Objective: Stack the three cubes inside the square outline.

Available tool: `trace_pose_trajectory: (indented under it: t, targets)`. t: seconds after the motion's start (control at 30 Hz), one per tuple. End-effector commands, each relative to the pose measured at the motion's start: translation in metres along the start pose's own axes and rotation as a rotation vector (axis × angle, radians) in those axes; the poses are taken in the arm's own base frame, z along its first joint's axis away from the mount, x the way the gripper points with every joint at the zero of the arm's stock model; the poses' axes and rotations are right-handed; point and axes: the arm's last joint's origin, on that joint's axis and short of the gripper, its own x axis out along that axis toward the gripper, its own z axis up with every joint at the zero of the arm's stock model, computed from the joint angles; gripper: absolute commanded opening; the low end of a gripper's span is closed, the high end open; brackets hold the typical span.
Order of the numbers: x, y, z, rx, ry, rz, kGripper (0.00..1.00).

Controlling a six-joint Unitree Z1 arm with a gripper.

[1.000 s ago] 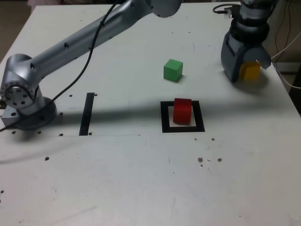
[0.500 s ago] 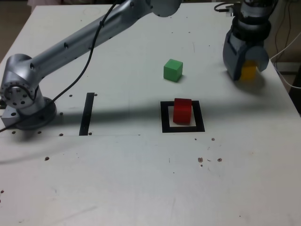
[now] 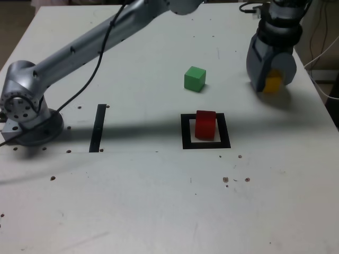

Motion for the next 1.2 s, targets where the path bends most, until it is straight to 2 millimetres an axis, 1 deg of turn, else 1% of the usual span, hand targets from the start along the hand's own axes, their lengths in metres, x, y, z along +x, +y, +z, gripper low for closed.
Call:
trace_pose_trajectory:
  t: [0.0,0.17,0.27,0.7,0.8,0.93,1.17]
  targets:
    - [-0.025,-0.002,-0.011,0.010,-0.018,-0.003,0.28]
    - [-0.053,-0.011,-0.033,0.040,-0.011,-0.008,0.29]
    - [-0.067,-0.017,-0.048,0.059,0.001,-0.017,0.29]
    - [-0.108,-0.052,-0.119,0.133,0.055,-0.008,0.29]
    - [-0.111,-0.061,-0.134,0.153,0.057,-0.009,0.29]
    - [-0.107,-0.070,-0.151,0.167,0.053,-0.018,0.29]
    - [-0.094,-0.074,-0.183,0.167,0.026,-0.037,0.29]
